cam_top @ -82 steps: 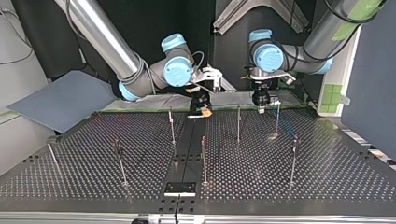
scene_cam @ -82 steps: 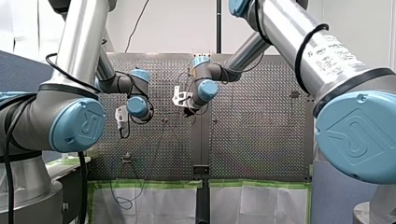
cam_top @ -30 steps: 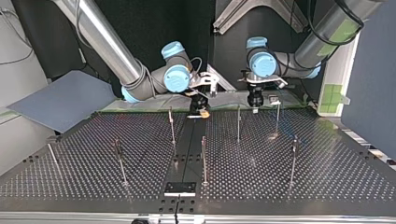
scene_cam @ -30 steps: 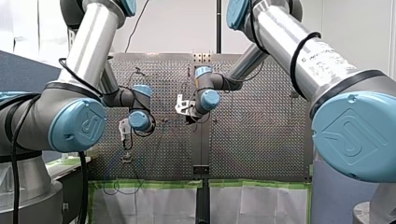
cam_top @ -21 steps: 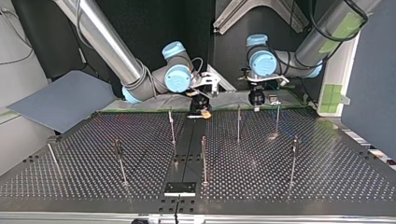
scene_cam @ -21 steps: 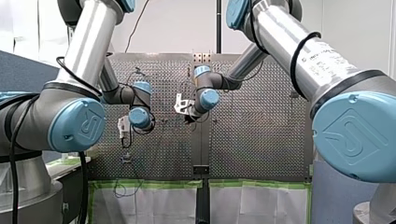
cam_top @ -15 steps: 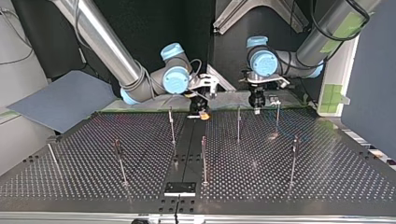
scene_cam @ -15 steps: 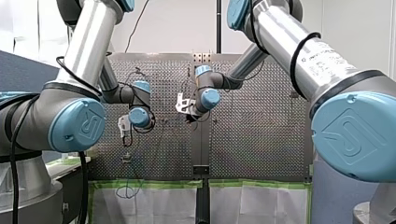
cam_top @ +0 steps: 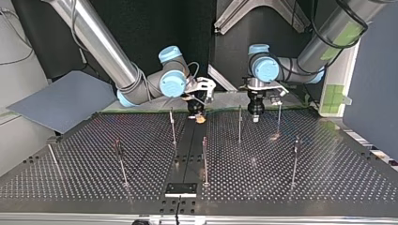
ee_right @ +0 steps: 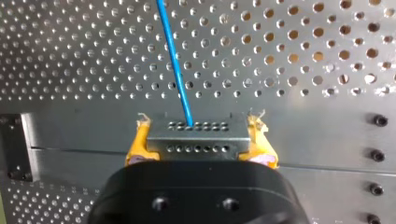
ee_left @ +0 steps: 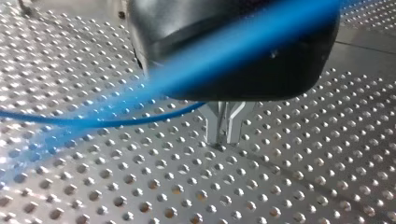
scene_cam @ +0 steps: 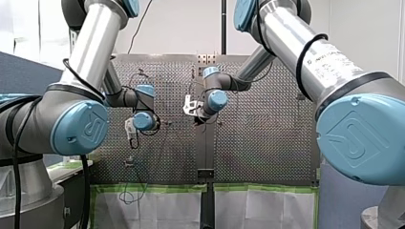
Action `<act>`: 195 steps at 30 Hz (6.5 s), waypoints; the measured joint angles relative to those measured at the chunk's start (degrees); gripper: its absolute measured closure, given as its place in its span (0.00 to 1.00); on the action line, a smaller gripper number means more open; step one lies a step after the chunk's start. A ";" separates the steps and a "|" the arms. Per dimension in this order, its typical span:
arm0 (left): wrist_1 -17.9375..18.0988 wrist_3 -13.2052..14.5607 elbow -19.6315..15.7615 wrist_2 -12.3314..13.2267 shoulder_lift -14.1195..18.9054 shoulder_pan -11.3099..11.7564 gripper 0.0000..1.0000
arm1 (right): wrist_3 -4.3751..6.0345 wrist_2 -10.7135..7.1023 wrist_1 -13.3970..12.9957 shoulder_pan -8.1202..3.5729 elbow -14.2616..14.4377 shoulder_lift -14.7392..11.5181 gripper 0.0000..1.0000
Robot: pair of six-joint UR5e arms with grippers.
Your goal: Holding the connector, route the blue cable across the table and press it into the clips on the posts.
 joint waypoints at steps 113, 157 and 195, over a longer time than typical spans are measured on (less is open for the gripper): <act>-9.79 -4.53 6.63 -9.63 -0.63 -14.57 0.00 | -0.07 -0.17 1.65 -2.78 -0.12 -0.12 1.00; -15.48 -5.60 14.22 -14.30 -6.03 -15.79 0.62 | 0.00 -0.23 2.18 -3.33 -0.29 -0.32 1.00; -16.30 -6.07 13.00 -13.94 -2.16 -16.34 0.98 | 0.67 -0.96 2.24 -3.57 0.28 -4.16 1.00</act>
